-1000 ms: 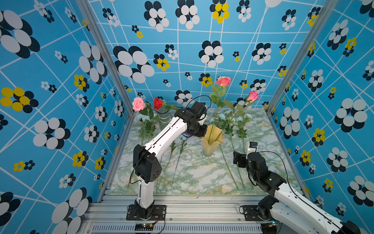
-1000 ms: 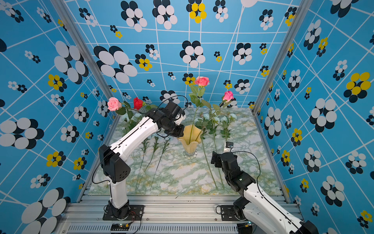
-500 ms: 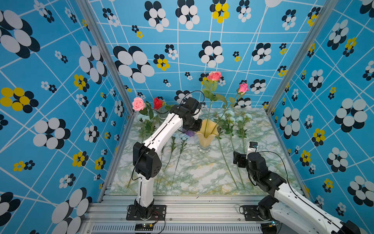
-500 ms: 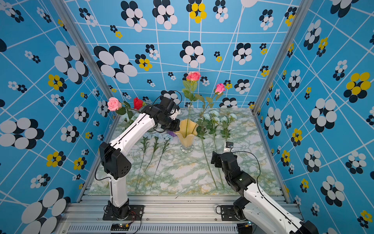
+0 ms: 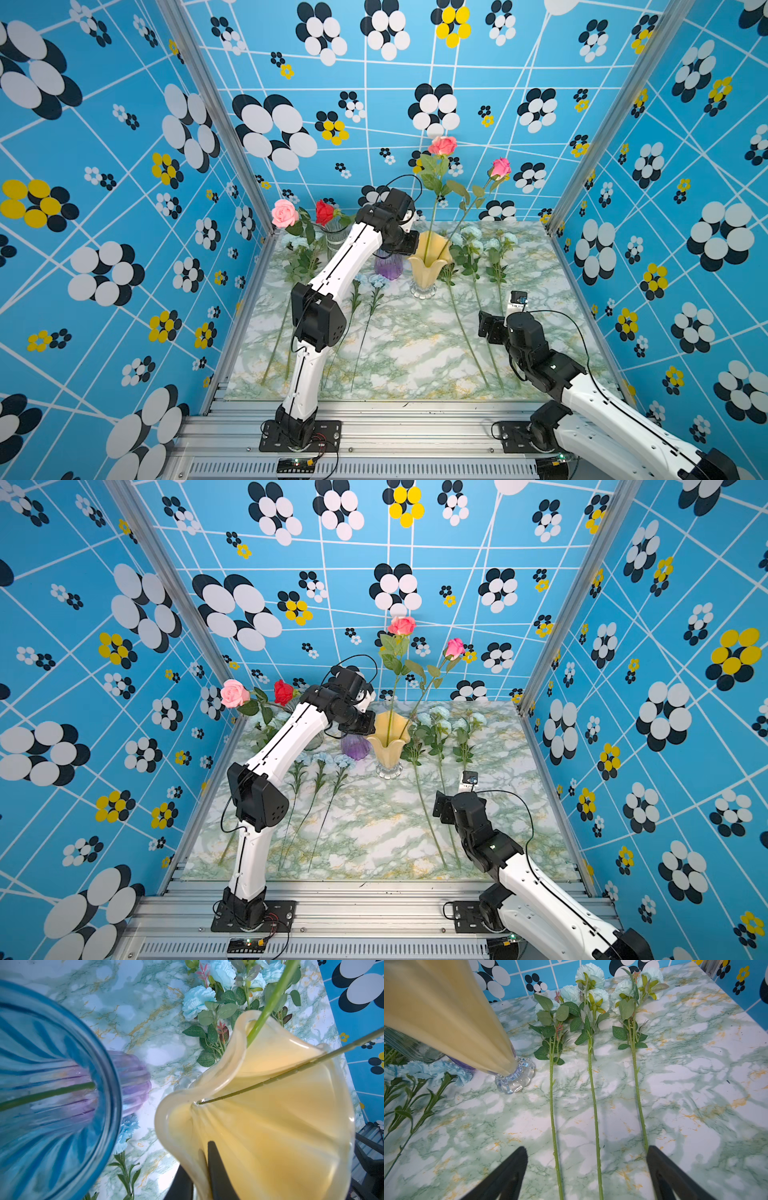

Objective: Pick out blue flowers from the vase
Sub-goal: Move the vase to the center of the board.

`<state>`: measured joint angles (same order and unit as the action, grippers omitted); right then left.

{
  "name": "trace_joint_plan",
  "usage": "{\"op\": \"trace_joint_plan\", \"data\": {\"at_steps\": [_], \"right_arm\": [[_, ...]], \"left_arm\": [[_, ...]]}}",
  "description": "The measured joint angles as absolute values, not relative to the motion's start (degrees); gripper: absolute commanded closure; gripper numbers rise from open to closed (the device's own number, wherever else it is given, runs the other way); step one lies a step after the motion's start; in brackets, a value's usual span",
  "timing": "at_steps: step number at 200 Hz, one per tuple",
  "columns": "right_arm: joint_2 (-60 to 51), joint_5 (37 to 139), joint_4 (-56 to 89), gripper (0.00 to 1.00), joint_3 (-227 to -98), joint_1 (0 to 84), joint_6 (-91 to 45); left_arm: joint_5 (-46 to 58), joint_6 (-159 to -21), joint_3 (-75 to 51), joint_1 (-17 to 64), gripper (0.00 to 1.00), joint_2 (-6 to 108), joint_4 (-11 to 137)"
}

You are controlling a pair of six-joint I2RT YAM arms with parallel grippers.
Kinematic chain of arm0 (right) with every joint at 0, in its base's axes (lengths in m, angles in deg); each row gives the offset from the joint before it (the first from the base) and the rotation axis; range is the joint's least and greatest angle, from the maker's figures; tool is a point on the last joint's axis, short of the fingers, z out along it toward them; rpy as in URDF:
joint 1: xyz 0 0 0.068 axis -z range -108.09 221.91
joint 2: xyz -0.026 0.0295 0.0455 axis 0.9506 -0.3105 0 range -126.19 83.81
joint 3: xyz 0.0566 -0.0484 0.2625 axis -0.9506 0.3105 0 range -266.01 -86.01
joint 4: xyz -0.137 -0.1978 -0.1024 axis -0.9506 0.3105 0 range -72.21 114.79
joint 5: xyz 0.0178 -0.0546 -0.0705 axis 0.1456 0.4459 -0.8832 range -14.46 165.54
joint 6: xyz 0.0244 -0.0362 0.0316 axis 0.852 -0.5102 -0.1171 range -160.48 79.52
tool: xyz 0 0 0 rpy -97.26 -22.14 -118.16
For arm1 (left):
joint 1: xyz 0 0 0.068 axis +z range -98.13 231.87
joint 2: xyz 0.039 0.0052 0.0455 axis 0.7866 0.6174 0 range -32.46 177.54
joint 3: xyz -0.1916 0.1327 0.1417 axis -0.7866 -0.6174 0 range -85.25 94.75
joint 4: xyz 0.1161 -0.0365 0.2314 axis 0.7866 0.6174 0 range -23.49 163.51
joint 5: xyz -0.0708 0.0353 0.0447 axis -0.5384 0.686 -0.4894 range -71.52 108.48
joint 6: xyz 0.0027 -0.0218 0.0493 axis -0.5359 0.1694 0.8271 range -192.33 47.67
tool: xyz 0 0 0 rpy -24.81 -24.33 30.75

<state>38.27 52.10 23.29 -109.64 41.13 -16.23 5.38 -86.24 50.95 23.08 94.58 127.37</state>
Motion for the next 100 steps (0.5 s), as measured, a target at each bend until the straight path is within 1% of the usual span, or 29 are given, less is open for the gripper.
{"op": "trace_joint_plan", "data": {"at_steps": [100], "right_arm": [[37.2,52.1,23.3,0.07,-109.6,41.1,-16.2]], "left_arm": [[4.9,-86.5,55.5,25.3,1.00,98.1,125.8]]}}
